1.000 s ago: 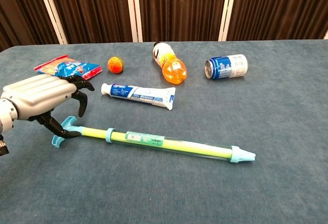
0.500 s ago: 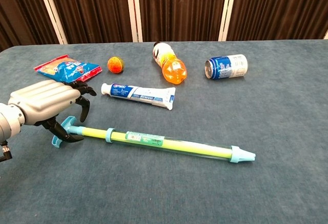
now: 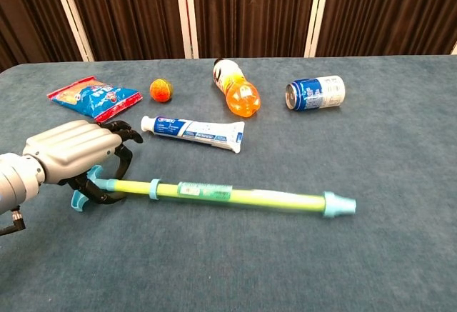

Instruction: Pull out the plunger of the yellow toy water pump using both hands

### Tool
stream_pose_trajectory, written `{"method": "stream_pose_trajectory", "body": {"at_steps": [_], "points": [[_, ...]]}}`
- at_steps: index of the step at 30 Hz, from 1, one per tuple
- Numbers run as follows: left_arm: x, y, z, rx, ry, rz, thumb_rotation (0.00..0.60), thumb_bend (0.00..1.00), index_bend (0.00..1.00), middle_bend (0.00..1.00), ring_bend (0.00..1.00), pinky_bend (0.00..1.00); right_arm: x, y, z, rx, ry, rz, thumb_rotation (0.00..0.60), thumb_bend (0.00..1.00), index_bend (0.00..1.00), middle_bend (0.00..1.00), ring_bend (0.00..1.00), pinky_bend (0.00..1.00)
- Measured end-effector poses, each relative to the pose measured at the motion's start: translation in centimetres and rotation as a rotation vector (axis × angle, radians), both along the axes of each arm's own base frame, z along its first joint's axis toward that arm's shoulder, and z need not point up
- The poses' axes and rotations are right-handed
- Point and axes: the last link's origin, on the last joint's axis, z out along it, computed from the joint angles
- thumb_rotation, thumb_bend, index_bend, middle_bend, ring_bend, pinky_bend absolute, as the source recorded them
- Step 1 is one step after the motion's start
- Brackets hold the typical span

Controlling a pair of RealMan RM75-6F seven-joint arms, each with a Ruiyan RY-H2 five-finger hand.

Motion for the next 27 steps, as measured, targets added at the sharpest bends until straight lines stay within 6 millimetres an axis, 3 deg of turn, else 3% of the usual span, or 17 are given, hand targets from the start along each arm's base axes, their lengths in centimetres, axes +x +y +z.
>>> {"method": "stream_pose_trajectory", "body": {"at_steps": [14,27], "points": [[2.0,-0.7,1.1,0.000,-0.050,-0.107,0.600,0.32,0.59,0.11,0.00,0.16,0.0,0.0,-0.2,0.003,0.010,-0.002,0.600,0.10,0.07,0.00,0.00,0.00],[4.5,-1.4,2.3,0.007,-0.113,-0.232,0.600,0.32,0.60,0.11,0.00,0.16,0.9,-0.7,-1.0,-0.023,-0.003,0.013,0.600,0.11,0.16,0.00,0.00,0.00]]}}
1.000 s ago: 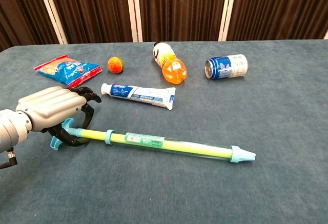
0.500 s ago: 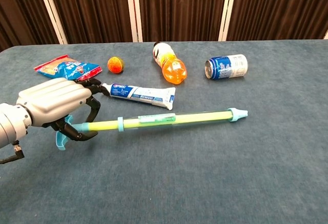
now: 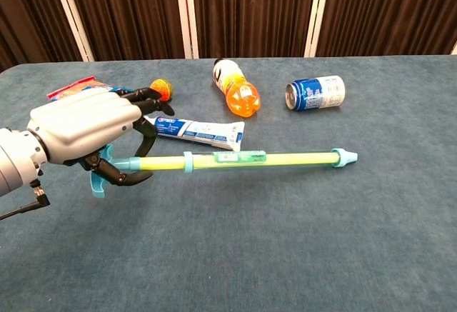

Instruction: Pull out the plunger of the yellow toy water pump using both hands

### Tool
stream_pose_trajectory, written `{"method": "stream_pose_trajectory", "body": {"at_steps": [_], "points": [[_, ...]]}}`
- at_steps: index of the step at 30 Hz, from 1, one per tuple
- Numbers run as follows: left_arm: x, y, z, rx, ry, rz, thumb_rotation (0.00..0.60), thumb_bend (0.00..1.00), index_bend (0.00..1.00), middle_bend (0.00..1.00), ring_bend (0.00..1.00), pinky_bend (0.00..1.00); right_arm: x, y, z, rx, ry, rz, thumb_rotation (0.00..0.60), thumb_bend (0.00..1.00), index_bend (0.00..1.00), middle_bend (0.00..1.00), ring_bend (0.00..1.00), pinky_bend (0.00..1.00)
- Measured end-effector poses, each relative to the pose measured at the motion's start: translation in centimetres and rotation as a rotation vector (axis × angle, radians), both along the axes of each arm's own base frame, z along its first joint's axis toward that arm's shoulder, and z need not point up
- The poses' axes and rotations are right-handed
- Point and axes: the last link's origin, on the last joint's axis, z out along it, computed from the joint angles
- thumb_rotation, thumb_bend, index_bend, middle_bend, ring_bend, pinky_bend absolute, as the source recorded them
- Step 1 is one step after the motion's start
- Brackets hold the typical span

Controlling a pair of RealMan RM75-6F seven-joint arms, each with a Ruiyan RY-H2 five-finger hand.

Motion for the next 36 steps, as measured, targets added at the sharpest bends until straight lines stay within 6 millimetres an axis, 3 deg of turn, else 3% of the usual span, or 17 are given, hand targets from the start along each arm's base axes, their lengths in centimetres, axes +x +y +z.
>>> {"method": "stream_pose_trajectory", "body": {"at_steps": [7,18,29,36], "points": [[0.9,-0.4,0.7,-0.003,-0.039,-0.058,0.600,0.32,0.61,0.11,0.00,0.16,1.7,-1.4,-1.3,0.017,-0.058,-0.001,0.600,0.12,0.18,0.00,0.00,0.00],[2.5,-0.3,2.0,0.014,-0.094,-0.144,0.600,0.32,0.61,0.11,0.00,0.16,2.7,-2.9,-2.9,0.052,-0.142,-0.069,0.600,0.17,0.25,0.00,0.00,0.00],[3.4,-0.5,2.2,0.007,-0.123,-0.148,0.600,0.32,0.61,0.11,0.00,0.16,4.4,-4.1,-5.2,0.109,-0.207,-0.121,0.600,0.17,0.27,0.00,0.00,0.00],[4.2,-0.7,2.2,-0.006,-0.128,-0.149,0.600,0.32,0.62,0.11,0.00,0.16,6.2,-5.5,-6.7,0.106,-0.254,-0.119,0.600,0.25,0.29,0.00,0.00,0.00]]}}
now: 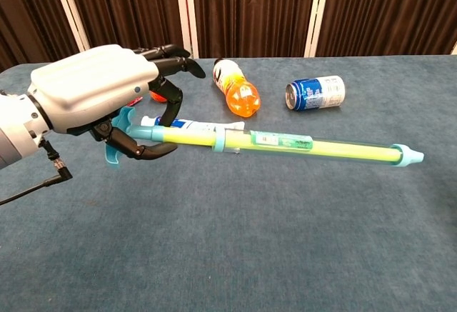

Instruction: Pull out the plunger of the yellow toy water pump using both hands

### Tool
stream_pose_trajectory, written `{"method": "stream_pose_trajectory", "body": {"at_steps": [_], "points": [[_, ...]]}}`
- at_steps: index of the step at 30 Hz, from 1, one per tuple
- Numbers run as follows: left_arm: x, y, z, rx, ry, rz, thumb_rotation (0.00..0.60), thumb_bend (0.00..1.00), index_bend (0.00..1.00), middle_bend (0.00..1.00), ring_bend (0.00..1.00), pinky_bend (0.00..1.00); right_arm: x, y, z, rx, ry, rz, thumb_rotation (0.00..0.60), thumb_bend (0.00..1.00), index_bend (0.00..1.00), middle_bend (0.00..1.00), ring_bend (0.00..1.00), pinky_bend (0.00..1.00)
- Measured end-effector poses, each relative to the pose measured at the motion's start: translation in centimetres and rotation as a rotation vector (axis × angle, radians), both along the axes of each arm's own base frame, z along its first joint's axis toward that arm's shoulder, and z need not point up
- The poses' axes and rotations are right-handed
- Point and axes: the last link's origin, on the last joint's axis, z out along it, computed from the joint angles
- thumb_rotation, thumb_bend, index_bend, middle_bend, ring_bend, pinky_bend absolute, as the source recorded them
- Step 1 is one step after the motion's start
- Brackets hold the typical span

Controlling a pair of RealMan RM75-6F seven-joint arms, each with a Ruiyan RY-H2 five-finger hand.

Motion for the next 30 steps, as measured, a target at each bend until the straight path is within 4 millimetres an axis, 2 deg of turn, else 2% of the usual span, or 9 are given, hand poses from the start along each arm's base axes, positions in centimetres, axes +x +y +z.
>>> {"method": "stream_pose_trajectory", "body": {"at_steps": [14,30], "points": [[1.5,-0.1,0.0,-0.006,-0.020,-0.007,0.600,0.32,0.62,0.11,0.00,0.16,1.1,-1.1,-1.5,-0.017,-0.040,-0.030,0.600,0.30,0.36,0.00,0.00,0.00],[2.3,-0.3,0.1,-0.013,-0.028,-0.011,0.600,0.32,0.62,0.11,0.00,0.16,0.6,-1.2,-1.8,-0.009,-0.035,-0.055,0.600,0.31,0.36,0.00,0.00,0.00]]}}
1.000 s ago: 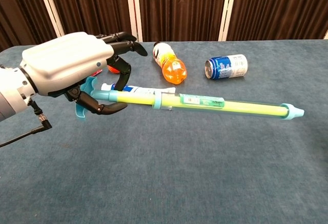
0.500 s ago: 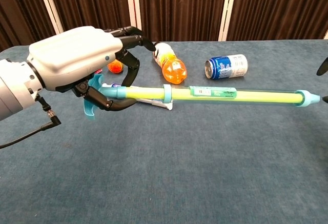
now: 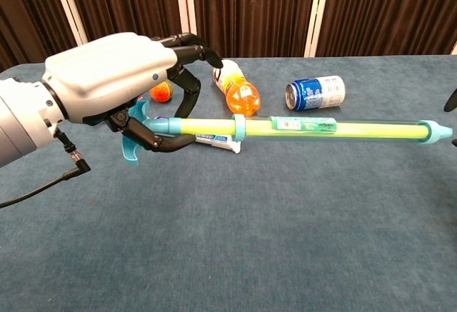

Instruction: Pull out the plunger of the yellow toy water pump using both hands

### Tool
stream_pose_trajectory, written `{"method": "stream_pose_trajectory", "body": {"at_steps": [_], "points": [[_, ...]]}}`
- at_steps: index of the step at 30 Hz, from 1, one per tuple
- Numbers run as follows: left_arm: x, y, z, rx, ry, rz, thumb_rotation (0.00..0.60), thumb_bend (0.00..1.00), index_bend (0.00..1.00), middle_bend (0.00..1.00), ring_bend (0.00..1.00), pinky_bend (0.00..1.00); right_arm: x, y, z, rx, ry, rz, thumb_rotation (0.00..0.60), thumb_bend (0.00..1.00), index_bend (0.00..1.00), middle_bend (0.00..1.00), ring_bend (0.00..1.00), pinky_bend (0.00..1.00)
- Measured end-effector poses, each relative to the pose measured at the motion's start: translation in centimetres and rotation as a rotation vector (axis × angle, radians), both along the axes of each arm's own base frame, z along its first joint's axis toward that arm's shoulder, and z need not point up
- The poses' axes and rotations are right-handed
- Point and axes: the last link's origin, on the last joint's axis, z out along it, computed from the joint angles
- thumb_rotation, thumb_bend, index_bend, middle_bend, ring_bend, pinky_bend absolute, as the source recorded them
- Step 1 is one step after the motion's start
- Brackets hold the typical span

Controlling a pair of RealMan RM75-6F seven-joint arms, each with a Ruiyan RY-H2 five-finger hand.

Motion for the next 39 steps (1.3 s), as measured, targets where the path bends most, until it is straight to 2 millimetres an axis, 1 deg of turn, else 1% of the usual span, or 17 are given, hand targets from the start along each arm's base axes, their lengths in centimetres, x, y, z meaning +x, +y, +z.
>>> {"method": "stream_pose_trajectory", "body": {"at_steps": [8,18,25,39], "points": [[0.5,0.0,-0.2,-0.017,-0.008,0.010,0.600,0.32,0.62,0.11,0.00,0.16,0.2,-0.1,0.0,-0.002,-0.019,-0.004,0.600,0.31,0.36,0.00,0.00,0.00],[1.1,-0.1,-0.4,-0.042,0.023,0.011,0.600,0.32,0.62,0.11,0.00,0.16,-0.1,-0.1,0.0,-0.003,-0.030,-0.020,0.600,0.32,0.36,0.00,0.00,0.00],[1.6,0.0,-0.1,-0.045,0.035,0.007,0.600,0.32,0.62,0.11,0.00,0.16,-0.4,-0.3,-0.2,0.000,-0.023,-0.026,0.600,0.32,0.36,0.00,0.00,0.00],[2.6,0.2,0.0,-0.036,0.014,0.002,0.600,0.32,0.62,0.11,0.00,0.16,-0.3,0.1,-0.7,0.014,-0.024,-0.024,0.600,0.32,0.36,0.00,0.00,0.00]]}}
